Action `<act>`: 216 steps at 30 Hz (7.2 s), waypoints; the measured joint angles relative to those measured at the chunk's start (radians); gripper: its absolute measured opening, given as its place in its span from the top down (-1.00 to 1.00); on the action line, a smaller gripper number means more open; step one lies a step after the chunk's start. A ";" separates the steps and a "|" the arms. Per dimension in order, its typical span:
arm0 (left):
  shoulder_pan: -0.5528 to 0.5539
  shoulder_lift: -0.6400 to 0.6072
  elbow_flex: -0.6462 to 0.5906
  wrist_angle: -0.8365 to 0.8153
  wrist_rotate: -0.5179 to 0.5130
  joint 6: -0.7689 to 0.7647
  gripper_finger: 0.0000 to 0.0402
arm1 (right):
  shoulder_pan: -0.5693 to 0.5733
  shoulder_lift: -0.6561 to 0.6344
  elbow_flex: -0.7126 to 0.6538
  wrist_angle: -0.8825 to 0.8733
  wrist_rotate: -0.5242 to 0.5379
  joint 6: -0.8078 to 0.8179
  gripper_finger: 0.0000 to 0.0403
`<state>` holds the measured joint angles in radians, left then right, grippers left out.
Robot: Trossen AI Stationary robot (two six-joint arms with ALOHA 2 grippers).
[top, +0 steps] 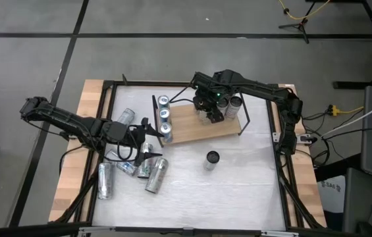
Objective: Place canned beverage on shelf
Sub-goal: Put the white-yellow soda can on the shelf aligned with the other white-yellow soda can
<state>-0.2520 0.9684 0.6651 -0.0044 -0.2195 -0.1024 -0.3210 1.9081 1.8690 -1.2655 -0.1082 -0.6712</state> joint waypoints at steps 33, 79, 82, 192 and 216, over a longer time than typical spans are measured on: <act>0.000 0.000 0.000 -0.003 0.000 -0.002 -0.76 | 0.281 -0.003 0.395 -0.223 -0.209 0.312 -0.60; -0.045 0.000 0.000 -0.002 0.001 -0.329 -0.76 | 0.665 0.007 0.394 -0.305 0.361 1.531 -0.60; -0.096 0.000 0.000 -0.002 -0.006 -0.418 -0.76 | 0.667 0.007 0.394 -0.305 0.361 1.531 -0.60; -0.346 0.557 0.473 -0.712 0.309 -1.510 -0.25 | 0.748 0.056 0.396 -0.139 0.356 0.657 -0.60; -0.193 0.521 0.473 -0.710 0.839 -1.464 -0.25 | 0.754 0.217 0.394 -0.145 0.256 0.618 -0.60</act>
<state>-0.4451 1.4893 1.1381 -0.7146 0.6194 -1.5668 0.4331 2.1250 2.2631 -1.4107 0.1474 -0.0528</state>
